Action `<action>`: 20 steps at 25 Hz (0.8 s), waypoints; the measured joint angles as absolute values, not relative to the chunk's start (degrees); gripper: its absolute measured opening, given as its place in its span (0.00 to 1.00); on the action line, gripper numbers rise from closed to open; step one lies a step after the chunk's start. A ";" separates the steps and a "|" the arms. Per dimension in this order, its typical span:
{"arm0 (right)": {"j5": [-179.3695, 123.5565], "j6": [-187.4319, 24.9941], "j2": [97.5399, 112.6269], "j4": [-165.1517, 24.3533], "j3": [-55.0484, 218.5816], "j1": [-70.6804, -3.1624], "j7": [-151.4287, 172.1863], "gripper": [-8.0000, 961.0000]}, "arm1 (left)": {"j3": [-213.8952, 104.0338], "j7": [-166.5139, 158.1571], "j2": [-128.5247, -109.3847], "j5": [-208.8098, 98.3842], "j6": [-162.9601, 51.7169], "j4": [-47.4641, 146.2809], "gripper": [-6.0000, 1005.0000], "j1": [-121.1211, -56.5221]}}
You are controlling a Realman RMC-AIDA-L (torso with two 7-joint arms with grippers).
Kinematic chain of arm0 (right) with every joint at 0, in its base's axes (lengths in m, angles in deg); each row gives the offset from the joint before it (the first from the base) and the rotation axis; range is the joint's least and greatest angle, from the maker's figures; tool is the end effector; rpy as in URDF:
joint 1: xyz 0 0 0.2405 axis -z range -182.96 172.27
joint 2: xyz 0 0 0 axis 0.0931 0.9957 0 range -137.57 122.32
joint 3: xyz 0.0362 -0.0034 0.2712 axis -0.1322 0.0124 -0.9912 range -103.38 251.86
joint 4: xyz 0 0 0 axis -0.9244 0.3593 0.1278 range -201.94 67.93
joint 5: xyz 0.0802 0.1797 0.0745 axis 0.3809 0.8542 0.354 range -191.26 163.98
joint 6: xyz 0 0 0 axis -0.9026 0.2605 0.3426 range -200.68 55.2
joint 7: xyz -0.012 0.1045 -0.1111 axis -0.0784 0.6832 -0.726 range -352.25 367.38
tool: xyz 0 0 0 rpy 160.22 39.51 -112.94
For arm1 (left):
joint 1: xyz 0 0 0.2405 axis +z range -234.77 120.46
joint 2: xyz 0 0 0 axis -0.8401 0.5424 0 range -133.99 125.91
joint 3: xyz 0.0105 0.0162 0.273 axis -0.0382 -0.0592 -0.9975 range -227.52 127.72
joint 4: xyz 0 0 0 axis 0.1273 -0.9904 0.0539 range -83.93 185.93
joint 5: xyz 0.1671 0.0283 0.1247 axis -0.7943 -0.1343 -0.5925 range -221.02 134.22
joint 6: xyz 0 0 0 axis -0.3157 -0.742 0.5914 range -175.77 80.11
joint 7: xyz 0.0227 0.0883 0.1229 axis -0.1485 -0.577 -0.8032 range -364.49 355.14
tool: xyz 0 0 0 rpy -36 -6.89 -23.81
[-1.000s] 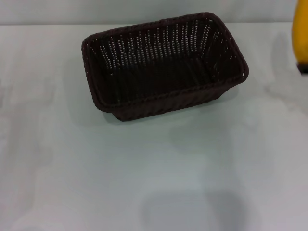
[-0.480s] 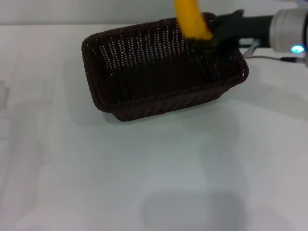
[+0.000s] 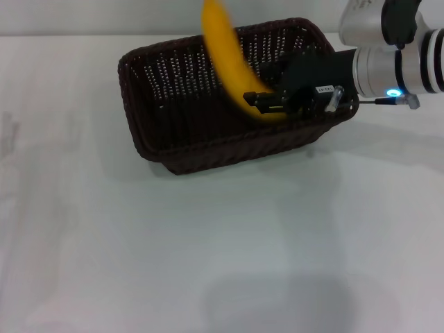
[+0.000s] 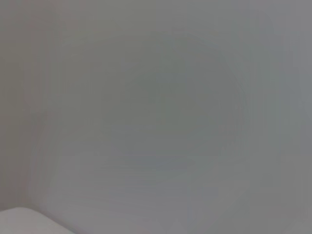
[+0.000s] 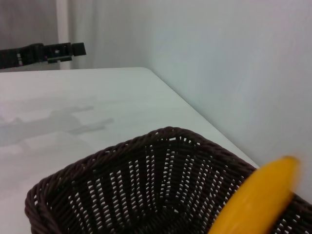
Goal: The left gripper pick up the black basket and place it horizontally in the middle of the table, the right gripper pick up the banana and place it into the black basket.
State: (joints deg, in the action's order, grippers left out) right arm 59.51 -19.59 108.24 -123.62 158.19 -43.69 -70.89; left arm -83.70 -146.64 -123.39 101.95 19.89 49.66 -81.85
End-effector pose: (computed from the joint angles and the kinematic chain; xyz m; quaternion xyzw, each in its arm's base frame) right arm 0.1486 0.4284 -0.0472 -0.9660 0.0777 0.0998 0.2255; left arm -0.3961 0.3309 0.0260 -0.5169 -0.4123 -0.4196 0.6218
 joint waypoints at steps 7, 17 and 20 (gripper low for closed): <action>60.61 -20.15 108.00 -125.04 156.69 -41.59 -70.53 0.71 | -83.32 -145.79 -123.25 102.76 18.41 49.41 0.81 -81.86; 97.10 -5.49 107.69 -114.93 134.22 -33.26 -85.24 0.87 | -83.23 -142.79 -123.57 104.27 18.24 50.52 0.81 -81.08; 105.27 -0.37 107.58 -105.92 124.58 -33.03 -88.98 0.87 | -83.24 -140.70 -123.59 105.08 18.04 51.73 0.81 -81.00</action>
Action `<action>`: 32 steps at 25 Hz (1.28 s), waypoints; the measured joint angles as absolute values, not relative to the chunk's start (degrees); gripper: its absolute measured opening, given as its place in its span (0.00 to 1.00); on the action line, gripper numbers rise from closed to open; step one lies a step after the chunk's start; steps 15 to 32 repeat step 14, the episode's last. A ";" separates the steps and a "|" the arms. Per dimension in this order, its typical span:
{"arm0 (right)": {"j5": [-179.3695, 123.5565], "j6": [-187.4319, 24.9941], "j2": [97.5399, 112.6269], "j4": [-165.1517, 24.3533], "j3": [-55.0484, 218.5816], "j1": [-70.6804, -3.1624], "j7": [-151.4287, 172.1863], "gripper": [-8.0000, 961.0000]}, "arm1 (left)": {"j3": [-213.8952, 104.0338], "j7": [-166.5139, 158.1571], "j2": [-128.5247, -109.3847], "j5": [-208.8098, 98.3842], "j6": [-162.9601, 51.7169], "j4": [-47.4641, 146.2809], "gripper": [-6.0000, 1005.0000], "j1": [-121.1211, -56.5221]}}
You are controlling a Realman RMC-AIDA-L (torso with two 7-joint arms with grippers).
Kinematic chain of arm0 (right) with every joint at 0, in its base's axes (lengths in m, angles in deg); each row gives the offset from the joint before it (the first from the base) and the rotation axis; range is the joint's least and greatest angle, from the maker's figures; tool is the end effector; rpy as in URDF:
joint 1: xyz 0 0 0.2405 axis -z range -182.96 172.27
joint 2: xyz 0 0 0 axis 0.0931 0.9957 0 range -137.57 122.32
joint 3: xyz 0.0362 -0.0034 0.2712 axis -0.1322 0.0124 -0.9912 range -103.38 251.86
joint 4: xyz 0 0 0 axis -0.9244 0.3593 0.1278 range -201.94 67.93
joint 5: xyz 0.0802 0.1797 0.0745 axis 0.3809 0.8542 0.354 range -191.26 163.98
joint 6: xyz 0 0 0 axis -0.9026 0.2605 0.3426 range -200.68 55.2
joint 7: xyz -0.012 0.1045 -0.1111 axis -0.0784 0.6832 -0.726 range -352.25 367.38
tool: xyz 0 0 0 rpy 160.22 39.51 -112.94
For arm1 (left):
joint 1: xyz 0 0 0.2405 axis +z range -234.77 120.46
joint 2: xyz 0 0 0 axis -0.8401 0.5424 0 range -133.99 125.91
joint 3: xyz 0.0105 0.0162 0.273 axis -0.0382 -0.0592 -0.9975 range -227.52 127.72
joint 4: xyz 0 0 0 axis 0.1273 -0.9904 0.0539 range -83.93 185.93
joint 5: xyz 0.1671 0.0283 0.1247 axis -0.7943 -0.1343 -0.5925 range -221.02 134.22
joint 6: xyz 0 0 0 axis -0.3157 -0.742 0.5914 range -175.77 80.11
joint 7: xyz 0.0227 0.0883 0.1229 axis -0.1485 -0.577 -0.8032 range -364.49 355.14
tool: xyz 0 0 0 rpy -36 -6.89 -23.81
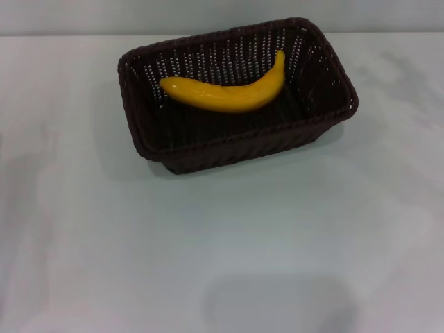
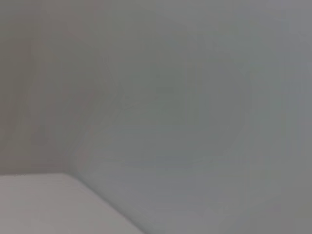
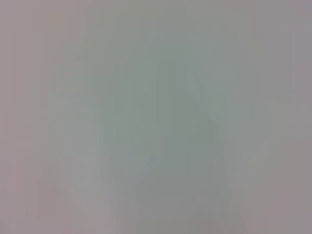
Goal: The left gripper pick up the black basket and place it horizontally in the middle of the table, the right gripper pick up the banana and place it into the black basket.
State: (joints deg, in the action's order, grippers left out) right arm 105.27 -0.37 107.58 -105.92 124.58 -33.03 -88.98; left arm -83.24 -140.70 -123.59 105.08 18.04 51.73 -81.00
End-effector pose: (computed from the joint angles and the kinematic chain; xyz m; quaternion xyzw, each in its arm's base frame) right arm 0.2436 0.4077 0.0936 -0.7426 0.2631 0.5192 0.3312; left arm -0.4112 0.3179 0.0192 -0.4598 -0.4744 -0.4395 0.6085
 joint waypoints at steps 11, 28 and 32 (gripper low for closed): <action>107.86 0.16 107.62 -83.04 97.61 -29.12 -110.05 0.87 | -83.70 -140.31 -123.63 104.70 17.63 52.03 0.81 -80.32; 107.85 -1.31 107.80 -78.97 97.17 -28.72 -124.33 0.87 | -83.76 -141.04 -123.60 104.21 17.86 52.05 0.81 -80.13; 107.85 -1.31 107.80 -78.97 97.17 -28.72 -124.33 0.87 | -83.76 -141.04 -123.60 104.21 17.86 52.05 0.81 -80.13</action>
